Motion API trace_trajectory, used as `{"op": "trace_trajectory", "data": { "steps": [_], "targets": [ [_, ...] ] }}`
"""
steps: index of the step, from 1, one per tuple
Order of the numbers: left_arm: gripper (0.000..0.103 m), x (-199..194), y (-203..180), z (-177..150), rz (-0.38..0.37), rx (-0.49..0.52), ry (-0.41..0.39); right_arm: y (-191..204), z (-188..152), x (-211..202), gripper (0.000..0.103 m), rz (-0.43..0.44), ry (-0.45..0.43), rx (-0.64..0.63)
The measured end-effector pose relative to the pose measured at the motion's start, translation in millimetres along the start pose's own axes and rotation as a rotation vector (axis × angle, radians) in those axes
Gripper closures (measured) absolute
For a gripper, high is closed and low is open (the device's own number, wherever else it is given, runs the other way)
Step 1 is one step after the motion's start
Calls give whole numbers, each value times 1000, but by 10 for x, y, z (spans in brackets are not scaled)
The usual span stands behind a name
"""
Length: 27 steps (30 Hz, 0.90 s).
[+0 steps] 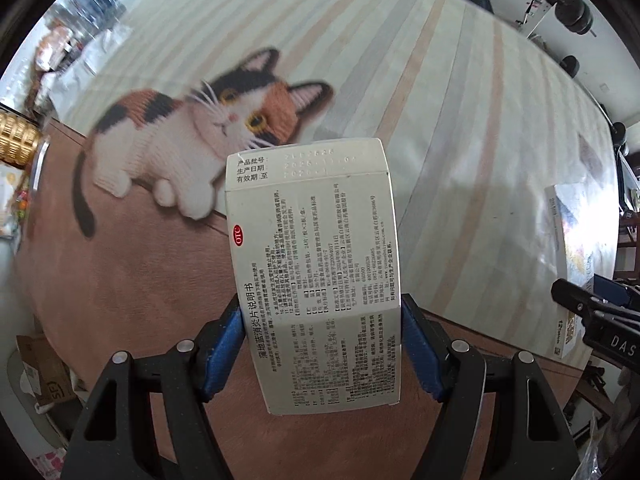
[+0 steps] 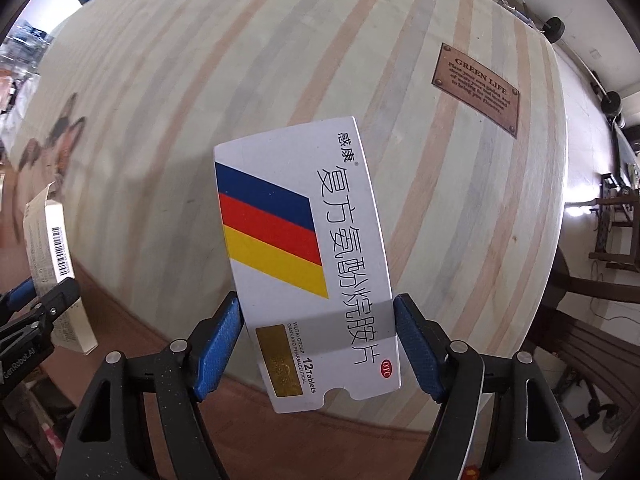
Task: Collect trash
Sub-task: 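Carry the cream box and striped box to the bin and release both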
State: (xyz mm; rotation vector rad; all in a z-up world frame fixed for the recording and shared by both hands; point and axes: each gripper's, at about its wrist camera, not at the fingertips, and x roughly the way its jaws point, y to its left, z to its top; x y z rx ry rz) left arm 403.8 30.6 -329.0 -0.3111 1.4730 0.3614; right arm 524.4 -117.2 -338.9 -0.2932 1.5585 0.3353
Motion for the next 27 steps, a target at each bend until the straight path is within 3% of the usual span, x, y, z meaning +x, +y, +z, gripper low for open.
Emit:
{"op": "trace_trajectory", "data": {
  "steps": [6, 12, 20, 27],
  "targets": [
    [32, -483, 171, -324, 8, -22, -103, 277, -422, -418, 26, 58, -56, -30],
    [32, -974, 602, -811, 12, -87, -193, 589, -934, -778, 26, 121, -116, -94],
    [32, -1266, 1300, -1943, -9, -204, -242, 1181, -1864, -1045, 26, 196, -164, -206],
    [32, -1061, 2030, -3070, -53, -360, -176, 1843, -2955, -843, 26, 233, -113, -296]
  ]
}}
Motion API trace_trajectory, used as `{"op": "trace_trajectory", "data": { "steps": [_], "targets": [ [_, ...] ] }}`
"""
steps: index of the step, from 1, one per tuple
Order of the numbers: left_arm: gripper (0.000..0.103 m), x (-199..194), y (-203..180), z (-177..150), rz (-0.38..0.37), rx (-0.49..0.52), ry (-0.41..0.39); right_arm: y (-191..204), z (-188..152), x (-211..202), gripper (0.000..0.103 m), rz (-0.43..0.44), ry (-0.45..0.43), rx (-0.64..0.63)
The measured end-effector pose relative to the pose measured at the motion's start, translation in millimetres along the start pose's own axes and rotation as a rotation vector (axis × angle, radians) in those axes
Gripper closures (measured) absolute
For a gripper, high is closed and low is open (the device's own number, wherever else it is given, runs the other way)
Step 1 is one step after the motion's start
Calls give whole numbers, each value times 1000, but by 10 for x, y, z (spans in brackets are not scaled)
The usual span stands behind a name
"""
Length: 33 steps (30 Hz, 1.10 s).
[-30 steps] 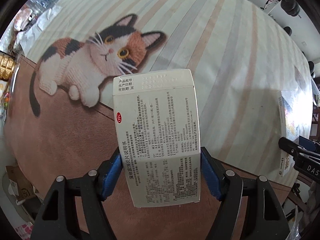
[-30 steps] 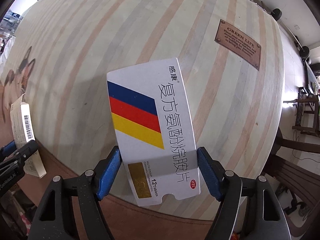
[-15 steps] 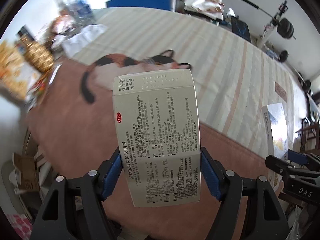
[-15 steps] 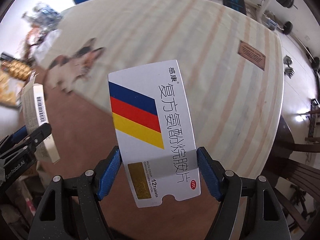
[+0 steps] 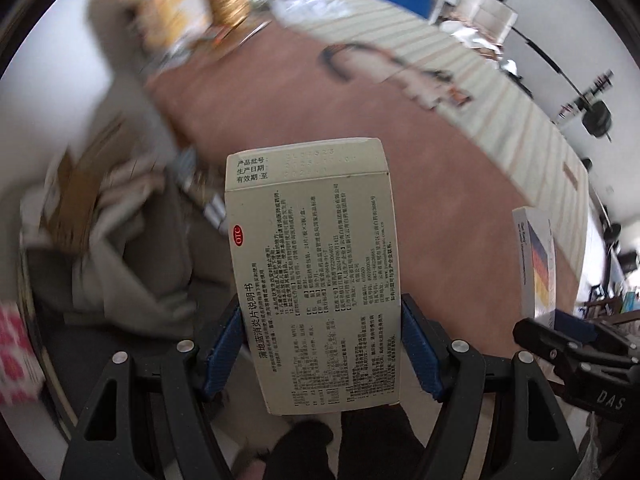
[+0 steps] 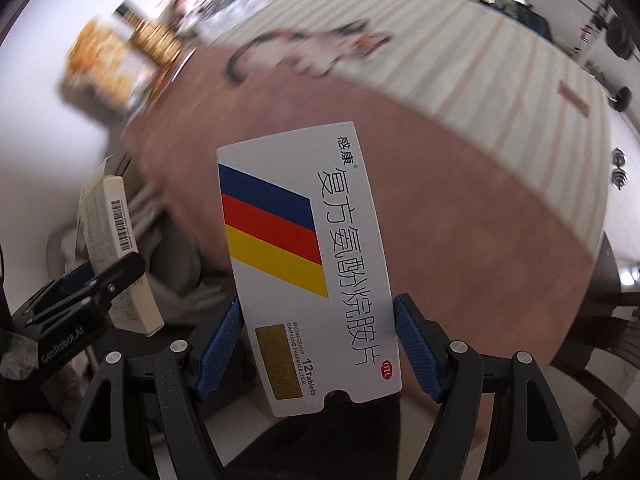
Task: Collect trash
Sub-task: 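Carry the cream box and striped box to the bin and release both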
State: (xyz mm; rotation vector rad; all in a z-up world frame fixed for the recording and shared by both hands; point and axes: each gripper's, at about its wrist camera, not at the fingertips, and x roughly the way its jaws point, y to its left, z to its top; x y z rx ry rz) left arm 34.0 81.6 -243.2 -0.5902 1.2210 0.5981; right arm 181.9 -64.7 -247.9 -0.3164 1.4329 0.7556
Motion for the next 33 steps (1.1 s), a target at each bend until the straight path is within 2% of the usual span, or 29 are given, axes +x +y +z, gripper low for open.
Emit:
{"op": "trace_trajectory", "data": {
  "steps": [3, 7, 11, 15, 16, 19, 23, 25, 26, 27, 28, 30, 33],
  "targets": [
    [32, 237, 433, -287, 5, -69, 60, 343, -352, 292, 26, 9, 50, -37],
    [31, 784, 977, -631, -20, -186, 151, 674, -745, 1023, 26, 15, 170, -72],
    [30, 1654, 1448, -915, -47, -298, 238, 805, -974, 1832, 26, -6, 247, -102],
    [29, 2605, 1789, -1103, -61, -380, 298, 755, -1161, 2874, 26, -29, 307, -101],
    [27, 2794, 1852, -1138, -56, -390, 308, 720, -1197, 3176, 26, -26, 321, -98],
    [4, 3496, 2013, -1216, -47, -402, 334, 627, -1260, 3919, 26, -37, 331, -94],
    [4, 4111, 2167, -1306, -18, -412, 337, 495, -1292, 4771, 25, -26, 361, -74],
    [4, 4264, 2219, -1360, 28, -413, 319, 432, -1307, 5147, 25, 7, 378, -56],
    [4, 4338, 2237, -1401, 59, -407, 323, 419, -1303, 5268, 20, 14, 382, -55],
    [4, 4383, 2255, -1447, 83, -408, 328, 400, -1324, 5366, 5, 18, 381, -56],
    [4, 4387, 2282, -1480, 94, -411, 328, 399, -1333, 5441, 0, 23, 376, -60],
    [4, 4341, 2323, -1563, 115, -414, 324, 448, -1330, 5511, 0, 13, 373, -79],
    [4, 4135, 2297, -1640, 145, -413, 323, 486, -1367, 5377, 0, -13, 361, -124]
  ]
}}
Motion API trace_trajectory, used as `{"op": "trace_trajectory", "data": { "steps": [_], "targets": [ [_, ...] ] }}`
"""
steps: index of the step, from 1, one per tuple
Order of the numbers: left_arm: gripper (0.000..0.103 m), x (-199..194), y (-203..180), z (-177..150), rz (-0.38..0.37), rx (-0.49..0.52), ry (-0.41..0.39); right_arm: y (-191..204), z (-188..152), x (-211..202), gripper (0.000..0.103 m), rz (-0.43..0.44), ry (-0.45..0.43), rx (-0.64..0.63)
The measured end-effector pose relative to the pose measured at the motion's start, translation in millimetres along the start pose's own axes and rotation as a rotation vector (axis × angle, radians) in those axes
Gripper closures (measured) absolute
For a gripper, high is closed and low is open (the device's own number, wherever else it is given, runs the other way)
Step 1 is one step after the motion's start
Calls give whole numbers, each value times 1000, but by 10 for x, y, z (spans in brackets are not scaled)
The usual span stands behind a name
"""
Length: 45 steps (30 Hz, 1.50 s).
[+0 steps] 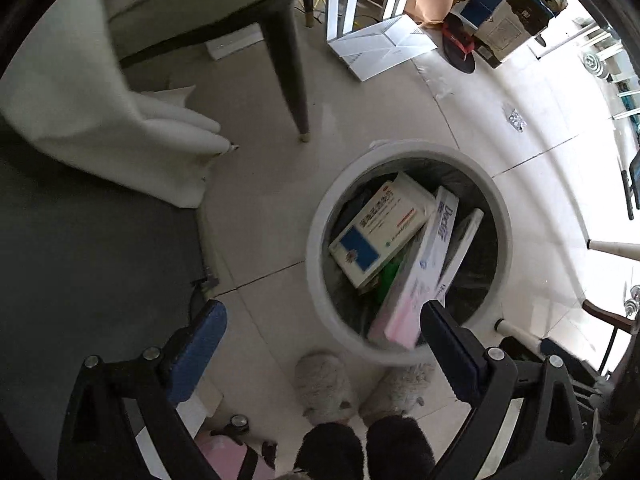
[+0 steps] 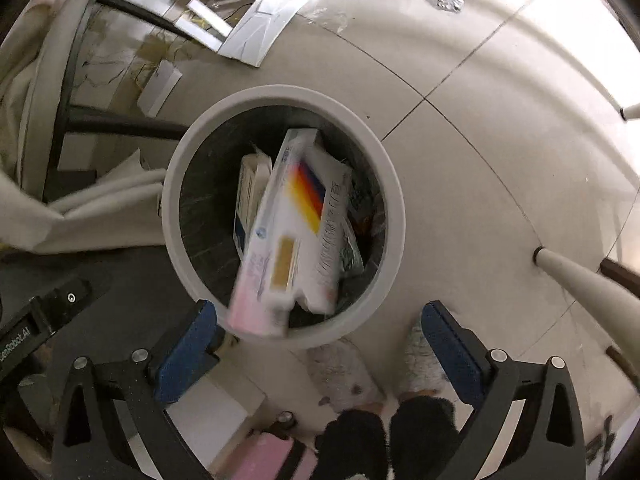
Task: Collect trash
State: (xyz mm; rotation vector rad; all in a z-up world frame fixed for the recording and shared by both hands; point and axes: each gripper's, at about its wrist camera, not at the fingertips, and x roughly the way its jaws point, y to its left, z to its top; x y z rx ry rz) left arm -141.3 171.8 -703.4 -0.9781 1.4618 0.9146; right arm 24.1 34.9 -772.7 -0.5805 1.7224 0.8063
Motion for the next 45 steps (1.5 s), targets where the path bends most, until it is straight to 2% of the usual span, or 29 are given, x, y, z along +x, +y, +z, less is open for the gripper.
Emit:
{"op": "trace_trajectory", "data": {
  "steps": [4, 6, 12, 14, 23, 30, 34, 38, 45],
  "targets": [
    [4, -415, 10, -201, 37, 13, -18, 195, -99, -408, 0, -116, -42, -68],
    [4, -701, 9, -317, 42, 18, -29, 289, -187, -736, 0, -164, -77, -90],
    [4, -1735, -49, -680, 54, 44, -89, 463, -451, -1811, 0, -189, -135, -113],
    [4, -2136, -76, -819, 6, 52, -76, 526, -552, -2222, 0, -169, -154, -120],
    [4, -3794, -227, -1338, -84, 101, -135, 740, -1142, -4074, 0, -99, -188, -179],
    [4, -4807, -165, -1682, -203, 99, -188, 756, -1586, -5340, 0, -7, -221, -216],
    [4, -5325, -134, -1827, -273, 88, -242, 801, -1791, -5880, 0, 47, -252, -241],
    [4, -5685, -123, -1946, -331, 81, -278, 836, -1962, -6233, 0, 104, -265, -267],
    [2, -6120, -130, -2151, -369, 88, -347, 971, -2170, -6695, 0, 142, -290, -330]
  ]
}}
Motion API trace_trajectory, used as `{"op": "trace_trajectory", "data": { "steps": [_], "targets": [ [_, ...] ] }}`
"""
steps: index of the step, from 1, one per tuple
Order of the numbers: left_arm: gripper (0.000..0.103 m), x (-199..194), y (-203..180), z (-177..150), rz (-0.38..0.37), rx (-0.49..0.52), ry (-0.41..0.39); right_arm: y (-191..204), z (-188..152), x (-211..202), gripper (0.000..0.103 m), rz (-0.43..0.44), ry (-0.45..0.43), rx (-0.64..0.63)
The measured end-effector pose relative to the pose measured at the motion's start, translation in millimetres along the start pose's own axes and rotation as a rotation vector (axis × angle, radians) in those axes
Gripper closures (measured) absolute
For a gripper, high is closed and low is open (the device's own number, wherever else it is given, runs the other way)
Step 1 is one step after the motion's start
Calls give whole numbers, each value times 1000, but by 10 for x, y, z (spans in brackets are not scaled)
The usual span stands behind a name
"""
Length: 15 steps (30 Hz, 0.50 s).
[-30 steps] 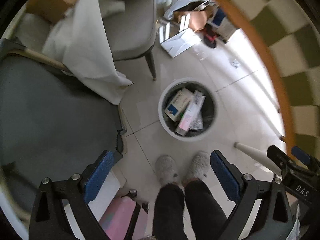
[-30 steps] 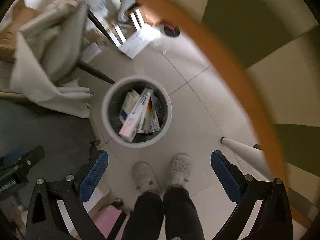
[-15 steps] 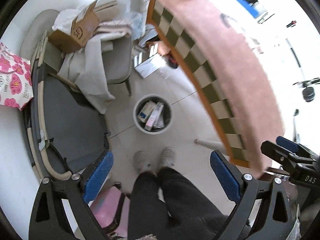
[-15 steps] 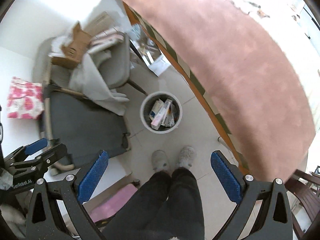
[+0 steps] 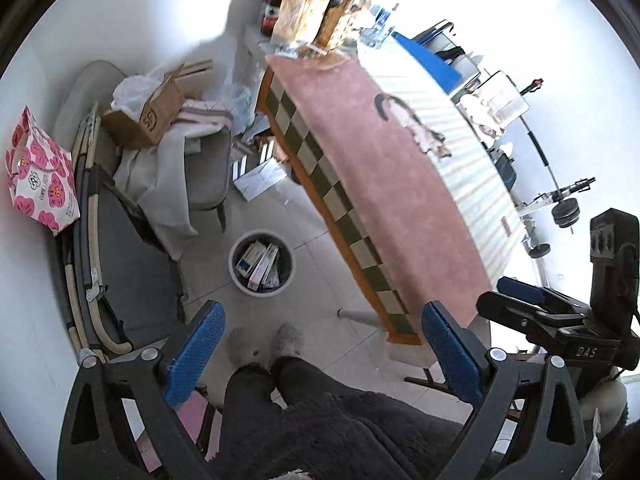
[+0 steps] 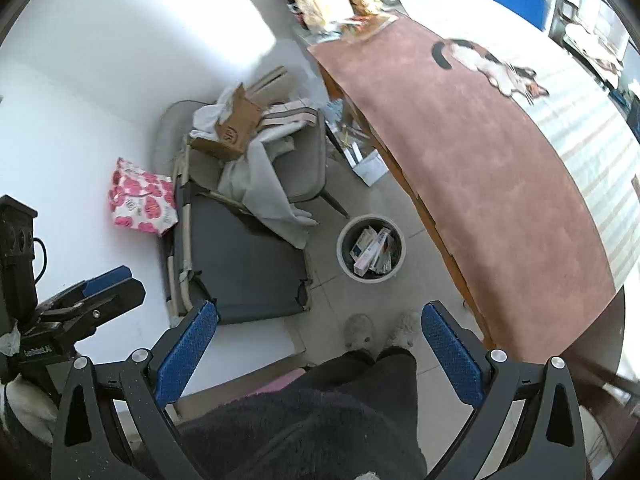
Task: Collect trash
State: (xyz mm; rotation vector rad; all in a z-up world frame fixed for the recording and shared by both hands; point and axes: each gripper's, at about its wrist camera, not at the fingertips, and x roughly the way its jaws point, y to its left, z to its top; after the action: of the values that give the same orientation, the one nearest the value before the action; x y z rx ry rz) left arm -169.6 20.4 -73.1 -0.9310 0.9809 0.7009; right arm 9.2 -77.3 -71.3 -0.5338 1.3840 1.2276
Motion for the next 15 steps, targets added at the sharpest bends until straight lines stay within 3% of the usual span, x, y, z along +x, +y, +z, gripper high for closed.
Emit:
{"op": "trace_trajectory", "data": {
  "steps": [15],
  "targets": [
    [2, -282, -60, -132, 0, 6, -37, 227, -59, -332, 0, 39, 0, -44]
  ]
}}
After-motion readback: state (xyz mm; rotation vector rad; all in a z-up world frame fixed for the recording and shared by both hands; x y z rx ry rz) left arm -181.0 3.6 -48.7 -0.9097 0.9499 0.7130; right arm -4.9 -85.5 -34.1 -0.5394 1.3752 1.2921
